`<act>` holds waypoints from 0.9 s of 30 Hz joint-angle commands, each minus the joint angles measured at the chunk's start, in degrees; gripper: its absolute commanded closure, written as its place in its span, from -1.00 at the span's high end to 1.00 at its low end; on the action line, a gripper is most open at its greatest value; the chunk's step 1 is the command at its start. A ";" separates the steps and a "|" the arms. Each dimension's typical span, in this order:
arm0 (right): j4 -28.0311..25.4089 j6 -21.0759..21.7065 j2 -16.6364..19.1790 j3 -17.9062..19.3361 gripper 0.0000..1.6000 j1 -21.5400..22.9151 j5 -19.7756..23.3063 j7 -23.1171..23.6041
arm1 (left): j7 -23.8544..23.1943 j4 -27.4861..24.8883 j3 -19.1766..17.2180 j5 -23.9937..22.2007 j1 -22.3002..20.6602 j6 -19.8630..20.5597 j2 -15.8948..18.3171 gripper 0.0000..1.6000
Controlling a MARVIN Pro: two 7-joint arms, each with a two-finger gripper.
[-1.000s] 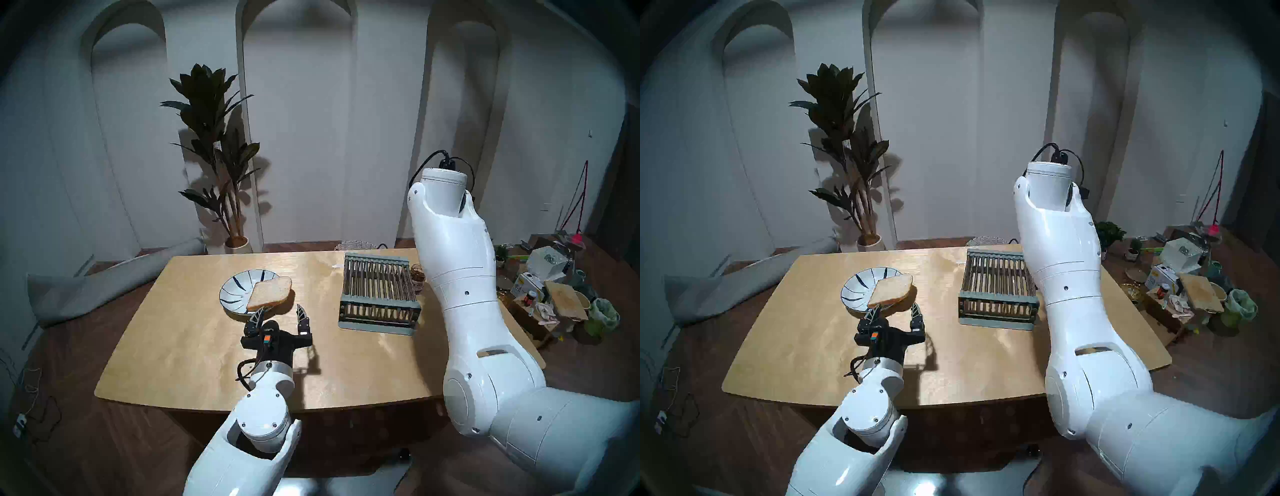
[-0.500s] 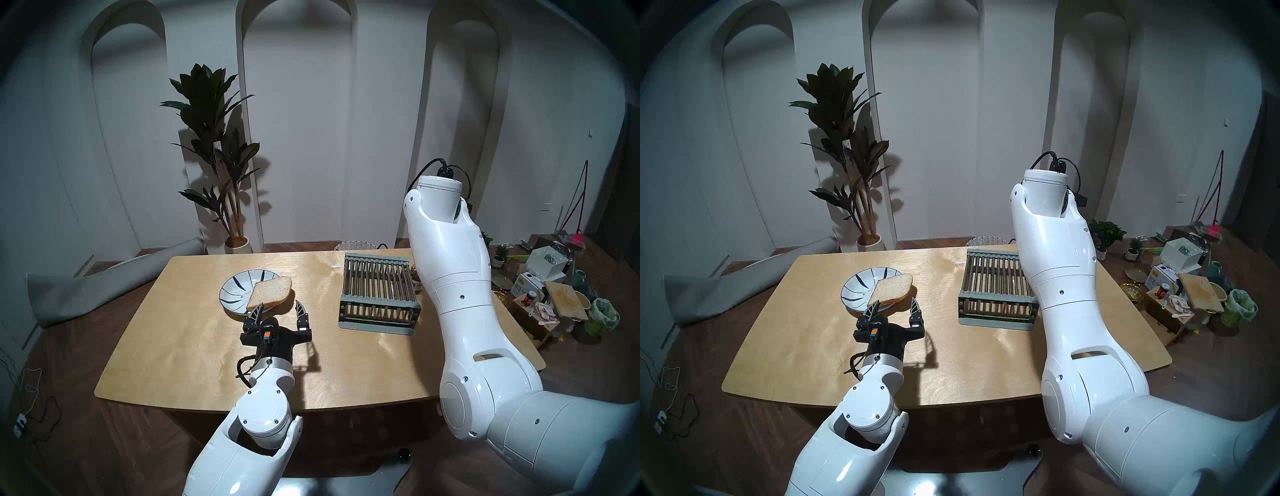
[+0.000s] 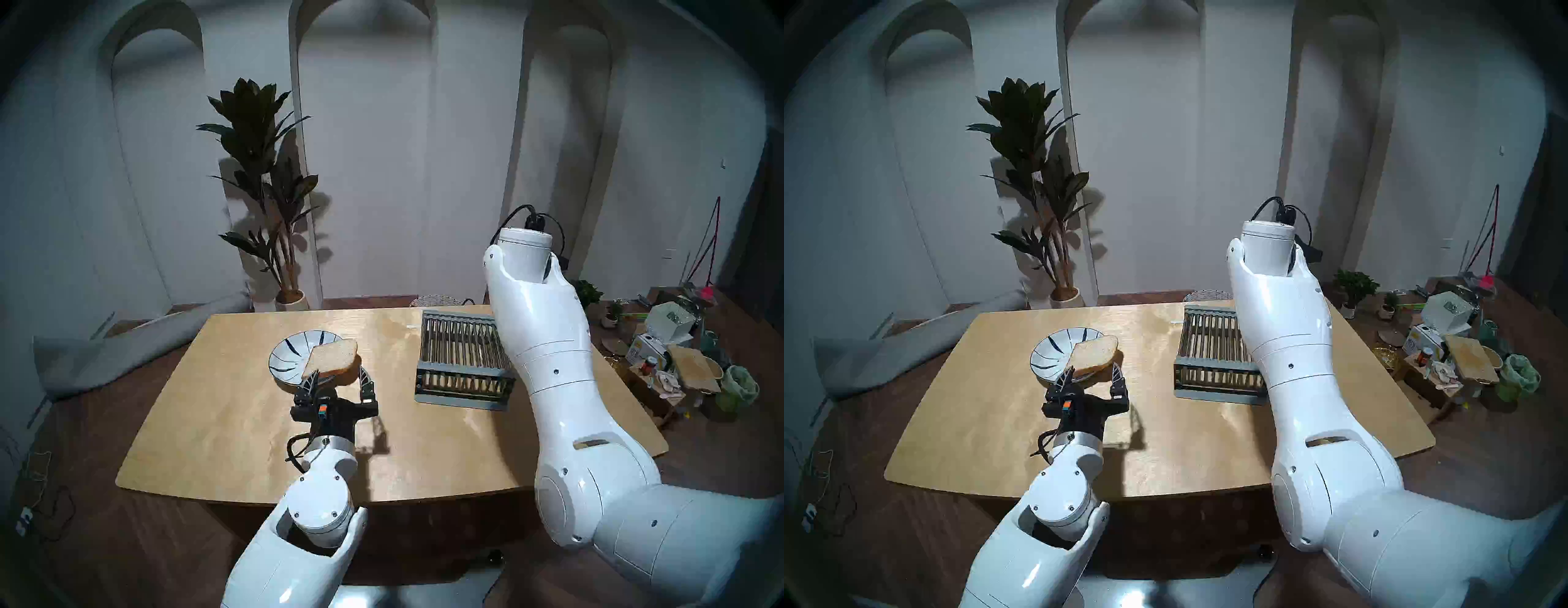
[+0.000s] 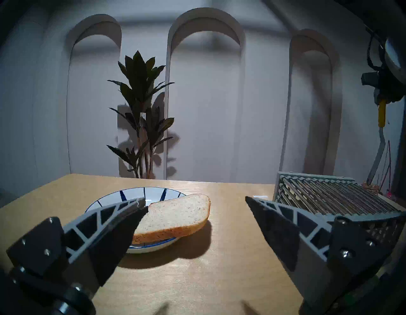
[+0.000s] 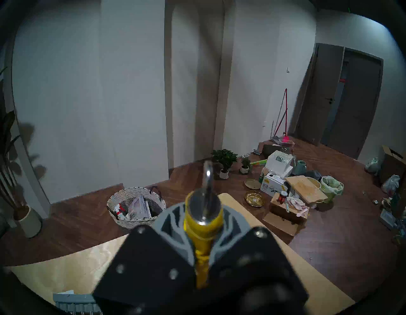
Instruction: Spread jam over the slice of bread with the knife
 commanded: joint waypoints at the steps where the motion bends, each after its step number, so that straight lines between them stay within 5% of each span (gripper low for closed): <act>1: 0.54 -2.27 -0.15 -0.66 -1.00 0.69 -0.51 0.02 | -0.15 -1.52 -0.05 -0.22 -0.28 -0.87 -0.18 1.00; 27: 9.30 -8.02 1.02 -1.59 -1.00 2.13 -0.71 1.06 | -0.53 -1.29 0.26 -0.21 -0.58 0.05 -0.43 1.00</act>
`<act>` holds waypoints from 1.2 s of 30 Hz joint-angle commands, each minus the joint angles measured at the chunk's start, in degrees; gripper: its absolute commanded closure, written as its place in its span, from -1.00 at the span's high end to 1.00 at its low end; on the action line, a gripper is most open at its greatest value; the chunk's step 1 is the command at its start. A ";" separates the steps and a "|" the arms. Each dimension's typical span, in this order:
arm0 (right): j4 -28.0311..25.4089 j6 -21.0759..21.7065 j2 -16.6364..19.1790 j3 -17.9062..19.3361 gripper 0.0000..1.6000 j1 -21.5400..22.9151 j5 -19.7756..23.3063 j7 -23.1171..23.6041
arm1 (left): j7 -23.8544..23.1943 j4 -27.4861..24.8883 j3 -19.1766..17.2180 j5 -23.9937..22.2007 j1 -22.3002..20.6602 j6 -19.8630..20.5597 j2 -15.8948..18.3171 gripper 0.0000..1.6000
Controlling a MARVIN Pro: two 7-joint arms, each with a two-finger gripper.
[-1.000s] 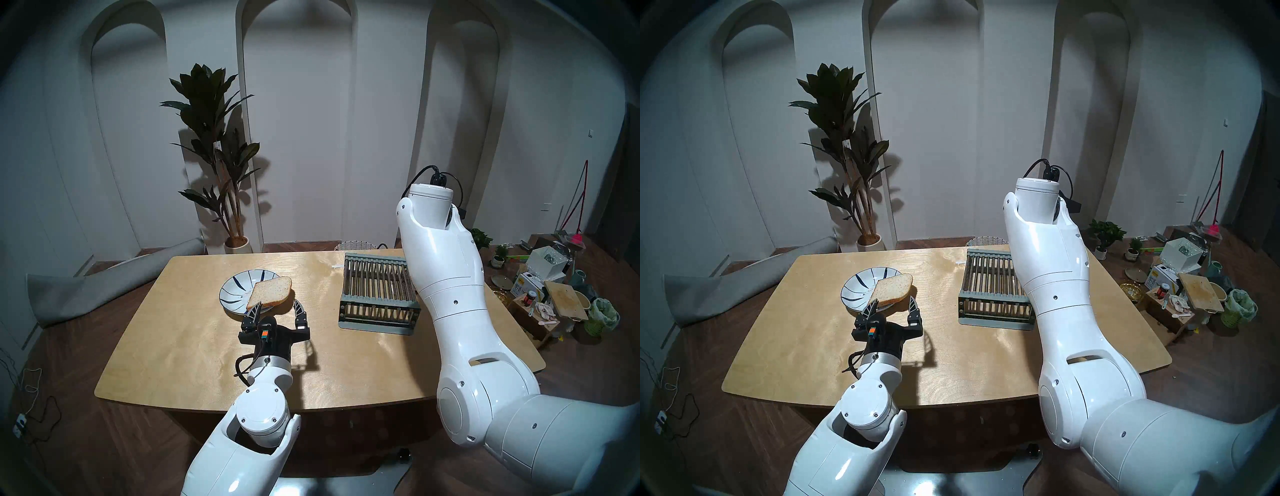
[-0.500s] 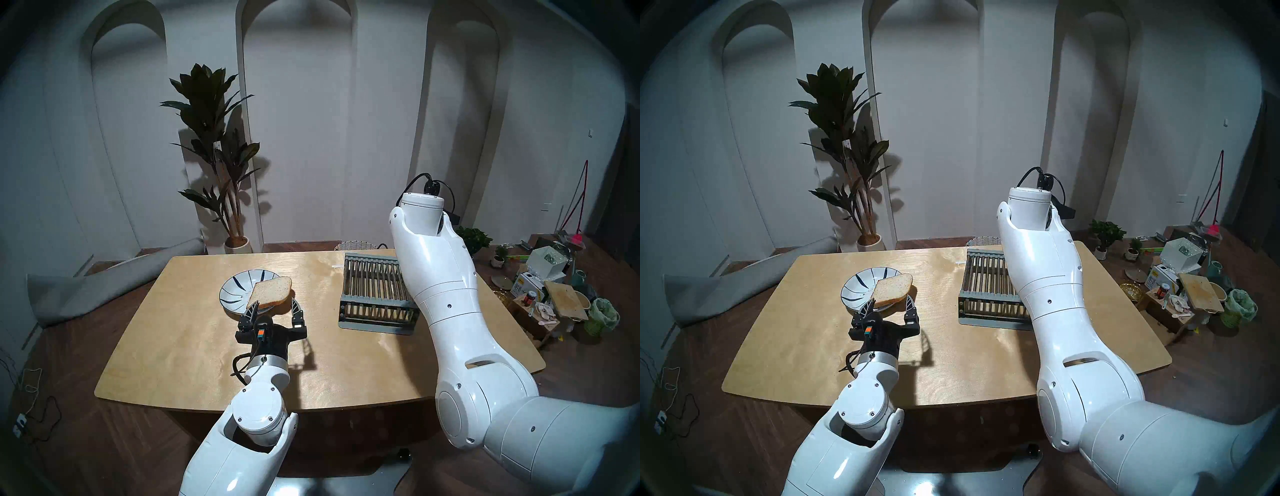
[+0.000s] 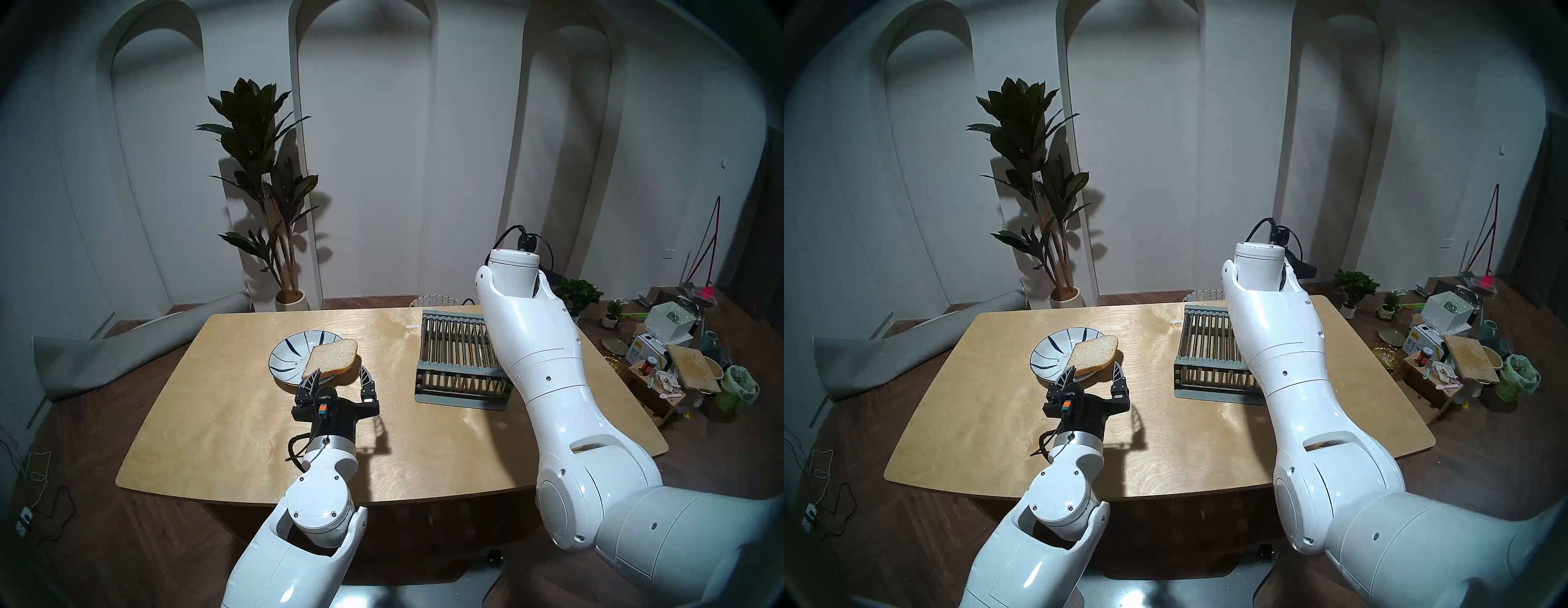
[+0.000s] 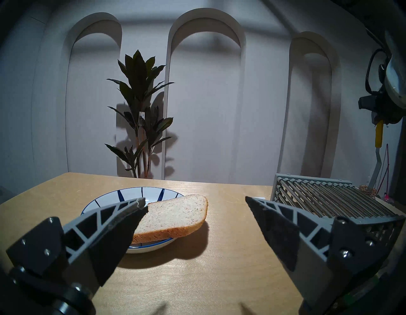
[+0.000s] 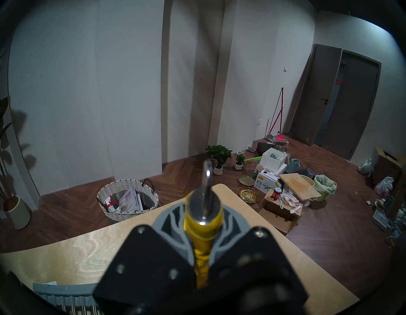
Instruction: Spread jam over the slice of bread with the knife
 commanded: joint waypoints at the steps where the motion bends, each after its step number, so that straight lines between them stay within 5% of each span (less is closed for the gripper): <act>1: 2.32 -3.40 0.05 -0.29 -1.00 2.69 -0.15 1.03 | 0.09 -1.05 0.03 0.28 -0.71 0.13 -0.16 1.00; 13: 6.01 -5.11 -0.35 -1.92 -1.00 4.54 -0.95 1.76 | 0.43 -0.70 0.00 0.43 -1.14 0.11 -0.58 1.00; 36: 5.25 -8.90 0.73 -7.44 -1.00 2.49 -4.63 3.47 | 0.75 -1.39 -0.55 -0.16 0.10 -1.13 -0.25 1.00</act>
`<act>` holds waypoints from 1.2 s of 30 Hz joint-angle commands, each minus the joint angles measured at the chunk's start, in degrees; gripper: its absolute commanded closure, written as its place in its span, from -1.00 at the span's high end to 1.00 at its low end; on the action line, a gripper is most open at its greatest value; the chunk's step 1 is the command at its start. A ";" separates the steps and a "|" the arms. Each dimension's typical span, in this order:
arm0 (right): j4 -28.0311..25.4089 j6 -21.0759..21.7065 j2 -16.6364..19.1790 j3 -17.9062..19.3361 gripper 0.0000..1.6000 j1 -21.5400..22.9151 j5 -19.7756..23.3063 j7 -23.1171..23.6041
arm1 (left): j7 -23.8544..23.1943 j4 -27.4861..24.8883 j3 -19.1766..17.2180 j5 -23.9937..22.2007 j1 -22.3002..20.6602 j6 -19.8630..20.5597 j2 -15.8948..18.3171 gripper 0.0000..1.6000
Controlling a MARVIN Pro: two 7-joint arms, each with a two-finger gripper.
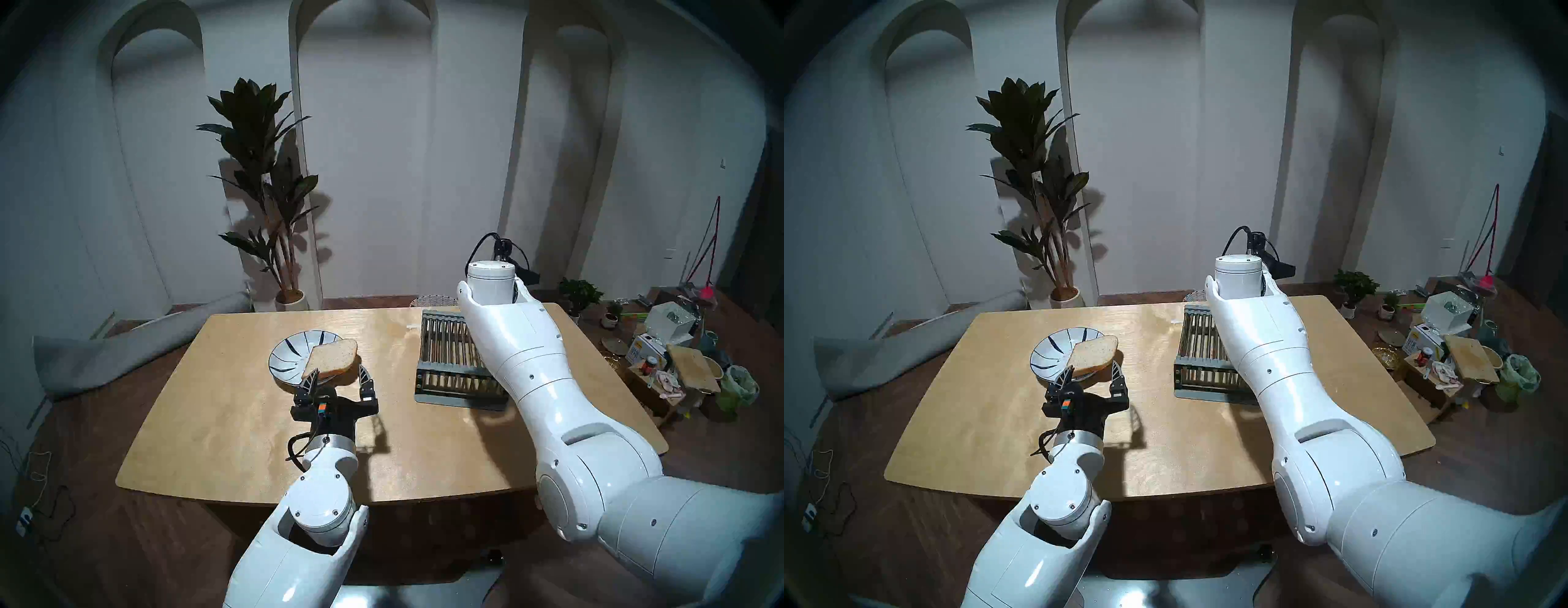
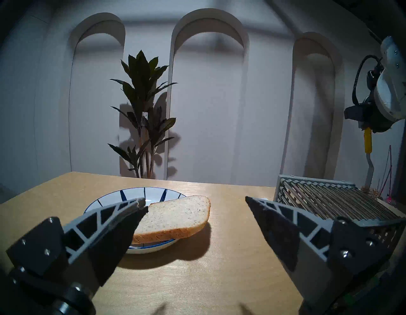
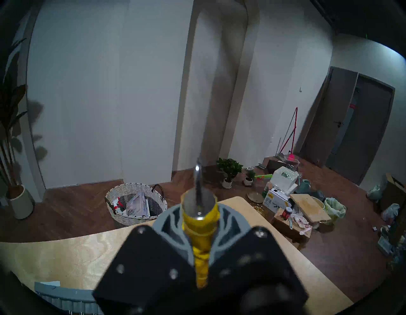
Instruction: Spread jam over the slice of bread with the knife
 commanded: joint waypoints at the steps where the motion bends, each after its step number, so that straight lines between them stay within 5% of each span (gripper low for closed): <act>1: -2.11 -1.45 0.56 -1.07 -1.00 0.00 -1.24 -0.21 | -0.26 -1.60 -0.23 -0.29 0.25 -0.89 0.21 1.00; 36: 1.76 -0.12 2.40 -6.45 -1.00 -0.83 -3.59 -0.85 | -0.85 -3.83 -0.77 0.11 1.70 -1.49 0.32 1.00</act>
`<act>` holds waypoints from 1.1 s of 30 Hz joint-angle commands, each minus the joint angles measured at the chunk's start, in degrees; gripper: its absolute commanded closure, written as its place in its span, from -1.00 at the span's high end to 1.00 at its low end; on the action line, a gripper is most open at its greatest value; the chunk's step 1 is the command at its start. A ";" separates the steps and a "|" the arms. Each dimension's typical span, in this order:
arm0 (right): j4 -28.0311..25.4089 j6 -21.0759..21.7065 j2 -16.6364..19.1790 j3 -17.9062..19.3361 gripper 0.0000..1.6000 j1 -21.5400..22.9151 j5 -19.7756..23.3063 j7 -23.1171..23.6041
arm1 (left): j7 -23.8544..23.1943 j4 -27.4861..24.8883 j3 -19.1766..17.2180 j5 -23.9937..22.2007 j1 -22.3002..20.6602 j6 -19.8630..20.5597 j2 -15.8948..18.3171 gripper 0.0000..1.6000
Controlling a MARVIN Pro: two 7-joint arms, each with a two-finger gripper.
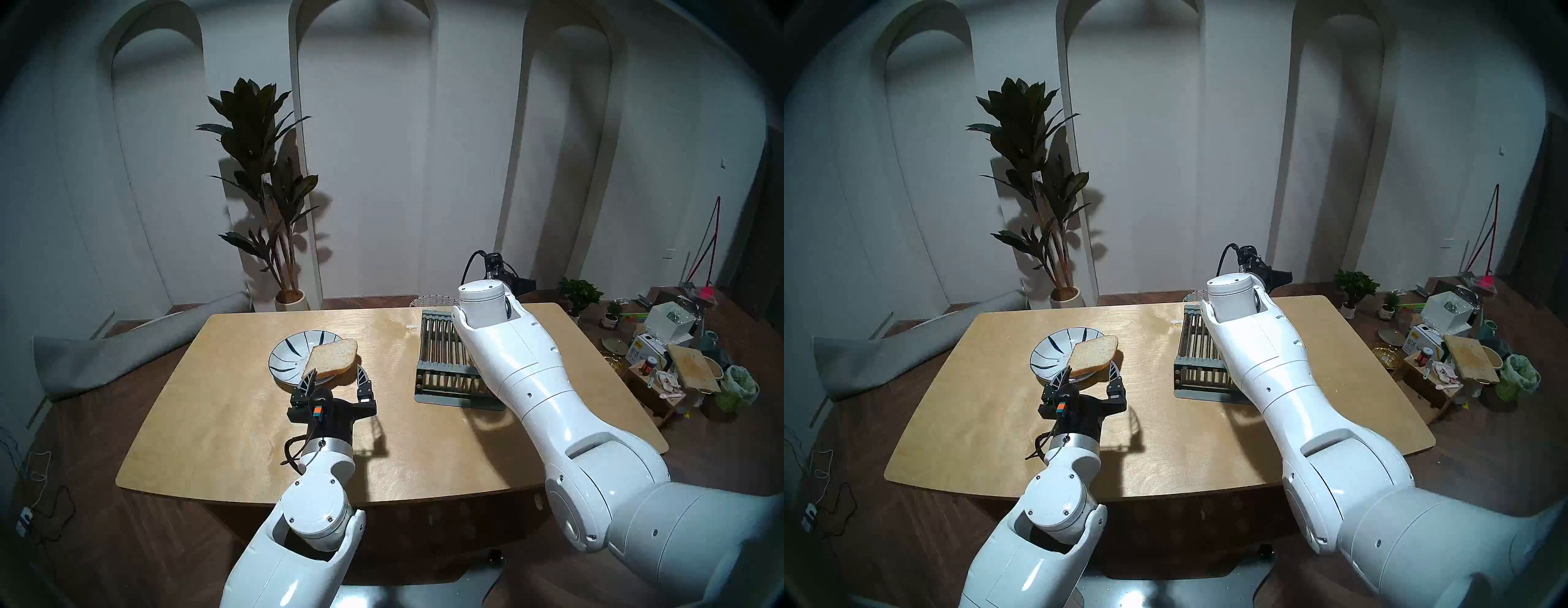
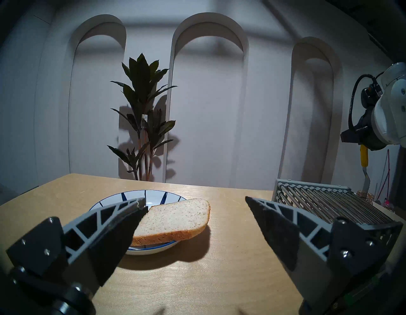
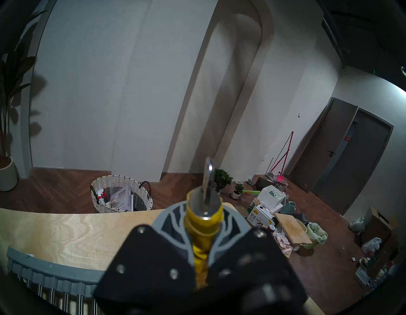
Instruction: Spread jam over the slice of bread with the knife
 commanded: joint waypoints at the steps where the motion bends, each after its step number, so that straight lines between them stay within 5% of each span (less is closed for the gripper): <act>1: 0.04 -0.37 -0.28 -0.36 -1.00 1.23 -0.44 -0.13 | 0.20 -1.74 -0.20 0.18 -0.09 -0.71 0.02 1.00; 33: 0.17 1.44 0.45 -6.51 -1.00 3.98 -4.06 -2.20 | -0.30 -1.86 -1.78 -1.01 0.56 -2.01 -0.05 1.00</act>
